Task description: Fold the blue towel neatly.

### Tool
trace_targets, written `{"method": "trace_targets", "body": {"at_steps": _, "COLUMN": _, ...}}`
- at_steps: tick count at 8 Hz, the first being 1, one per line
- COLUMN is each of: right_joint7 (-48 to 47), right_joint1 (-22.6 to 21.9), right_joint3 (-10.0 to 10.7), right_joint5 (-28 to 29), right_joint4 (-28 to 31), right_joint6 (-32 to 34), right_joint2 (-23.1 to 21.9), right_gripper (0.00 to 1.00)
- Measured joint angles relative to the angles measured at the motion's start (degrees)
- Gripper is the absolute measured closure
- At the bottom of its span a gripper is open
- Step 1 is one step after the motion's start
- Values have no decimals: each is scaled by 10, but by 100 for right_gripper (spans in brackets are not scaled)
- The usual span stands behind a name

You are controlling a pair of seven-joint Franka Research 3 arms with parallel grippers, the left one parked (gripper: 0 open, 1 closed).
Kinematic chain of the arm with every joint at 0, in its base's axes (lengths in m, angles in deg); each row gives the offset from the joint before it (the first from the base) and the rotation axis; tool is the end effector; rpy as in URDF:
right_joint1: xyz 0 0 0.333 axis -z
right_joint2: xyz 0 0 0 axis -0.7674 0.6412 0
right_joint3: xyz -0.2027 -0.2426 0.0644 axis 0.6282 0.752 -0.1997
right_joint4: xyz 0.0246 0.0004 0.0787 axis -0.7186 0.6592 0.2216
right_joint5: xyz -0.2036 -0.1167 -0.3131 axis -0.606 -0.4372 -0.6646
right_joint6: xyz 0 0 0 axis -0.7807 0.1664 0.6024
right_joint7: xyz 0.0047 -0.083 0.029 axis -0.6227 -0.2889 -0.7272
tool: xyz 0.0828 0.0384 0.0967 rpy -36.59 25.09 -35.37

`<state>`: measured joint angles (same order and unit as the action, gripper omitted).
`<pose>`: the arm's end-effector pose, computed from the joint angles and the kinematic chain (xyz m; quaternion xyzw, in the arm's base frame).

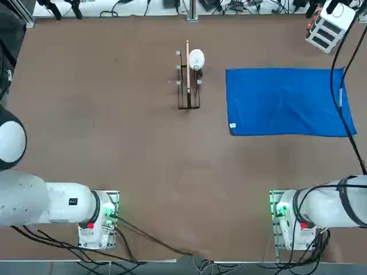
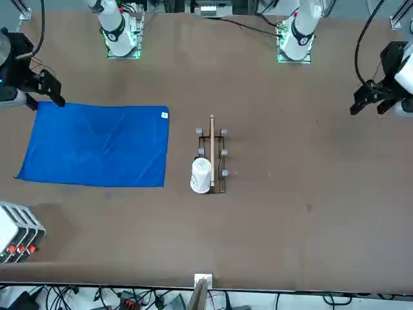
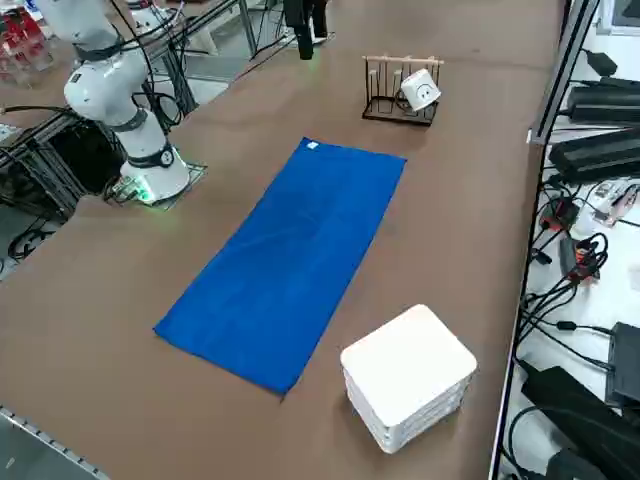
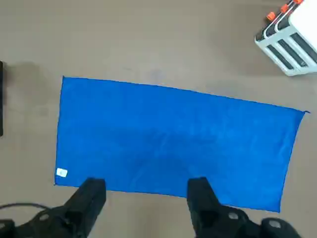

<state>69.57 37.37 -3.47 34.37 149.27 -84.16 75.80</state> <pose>0.5437 0.0233 0.5988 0.9984 0.0524 0.0139 0.0144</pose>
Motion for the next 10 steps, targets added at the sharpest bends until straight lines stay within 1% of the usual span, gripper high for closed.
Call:
{"method": "trace_targets", "body": {"at_steps": 4, "right_joint7": 0, "right_joint1": 3, "right_joint3": 3, "right_joint5": -1, "right_joint4": -1, "right_joint6": 8, "right_joint2": 3, "right_gripper": 0}}
{"method": "trace_targets", "body": {"at_steps": 5, "right_joint7": 0, "right_joint1": 17, "right_joint3": 5, "right_joint5": -2, "right_joint4": 2, "right_joint6": 10, "right_joint2": 10, "right_gripper": 0}}
{"method": "trace_targets", "body": {"at_steps": 6, "right_joint7": 2, "right_joint1": 46, "right_joint3": 7, "right_joint5": -2, "right_joint4": 13, "right_joint6": 7, "right_joint2": 19, "right_gripper": 0}}
{"method": "trace_targets", "body": {"at_steps": 8, "right_joint7": 11, "right_joint1": 129, "right_joint3": 12, "right_joint5": -3, "right_joint4": 51, "right_joint6": -24, "right_joint2": 44, "right_gripper": 0}}
{"method": "trace_targets", "body": {"at_steps": 10, "right_joint7": 68, "right_joint1": 223, "right_joint3": 14, "right_joint5": -5, "right_joint4": 86, "right_joint6": -65, "right_joint2": 75, "right_gripper": 0}}
